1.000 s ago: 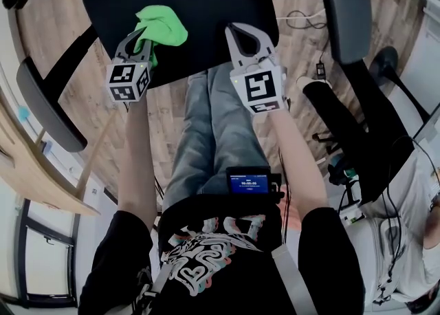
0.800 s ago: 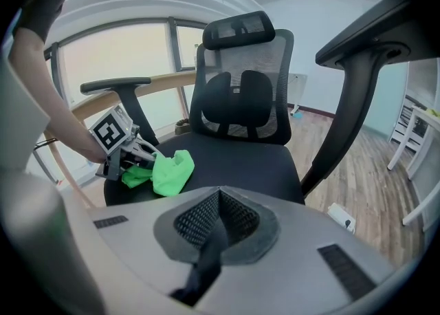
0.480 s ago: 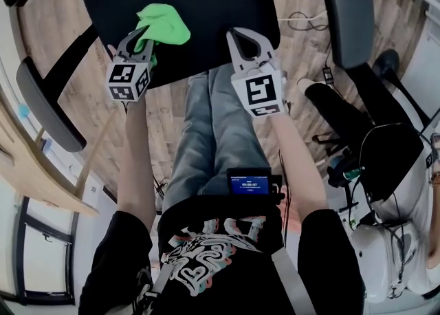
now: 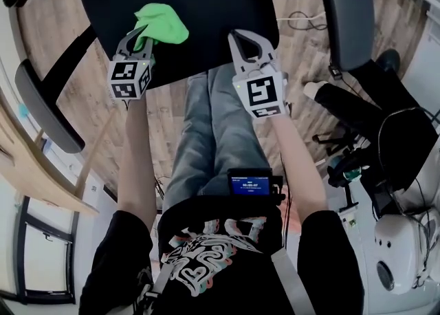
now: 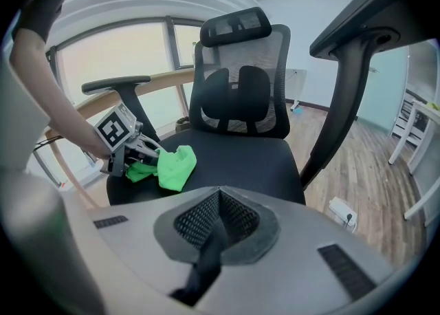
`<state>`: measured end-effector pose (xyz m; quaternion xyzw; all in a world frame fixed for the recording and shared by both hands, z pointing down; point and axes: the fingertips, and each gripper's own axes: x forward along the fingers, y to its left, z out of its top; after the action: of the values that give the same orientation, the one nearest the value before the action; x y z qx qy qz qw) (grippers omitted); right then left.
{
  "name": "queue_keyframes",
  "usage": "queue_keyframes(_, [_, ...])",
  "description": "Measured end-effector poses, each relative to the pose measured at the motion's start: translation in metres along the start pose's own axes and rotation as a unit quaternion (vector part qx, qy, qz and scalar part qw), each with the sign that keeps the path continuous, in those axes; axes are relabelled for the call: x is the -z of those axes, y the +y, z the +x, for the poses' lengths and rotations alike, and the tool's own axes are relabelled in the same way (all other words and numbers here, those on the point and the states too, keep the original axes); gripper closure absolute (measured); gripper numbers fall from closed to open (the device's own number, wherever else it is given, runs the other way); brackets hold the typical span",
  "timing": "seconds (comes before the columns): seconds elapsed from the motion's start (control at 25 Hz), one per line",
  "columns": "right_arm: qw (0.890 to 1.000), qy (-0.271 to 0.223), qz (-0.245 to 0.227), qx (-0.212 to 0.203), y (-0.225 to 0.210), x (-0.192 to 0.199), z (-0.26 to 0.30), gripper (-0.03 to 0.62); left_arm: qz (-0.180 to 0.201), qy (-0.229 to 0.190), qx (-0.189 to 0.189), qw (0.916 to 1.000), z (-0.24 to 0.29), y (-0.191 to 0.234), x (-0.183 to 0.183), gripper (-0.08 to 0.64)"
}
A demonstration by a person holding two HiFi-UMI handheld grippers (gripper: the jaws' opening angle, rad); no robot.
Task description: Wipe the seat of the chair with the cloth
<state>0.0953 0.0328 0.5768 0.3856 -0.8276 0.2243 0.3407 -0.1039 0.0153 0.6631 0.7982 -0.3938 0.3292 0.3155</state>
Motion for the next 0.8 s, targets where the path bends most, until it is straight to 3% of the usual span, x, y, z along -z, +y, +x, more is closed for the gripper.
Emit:
queue_keyframes(0.4, [1.000,-0.012,0.003,0.004,-0.003,-0.004,0.005,0.591,0.001,0.024,0.025,0.9994,0.006,-0.007,0.000,0.541])
queue_keyframes(0.8, [1.000,-0.007,0.007,-0.001,0.001,-0.003,0.008,0.591,-0.042,0.044,0.016,0.9980,0.014,-0.002,0.002,0.546])
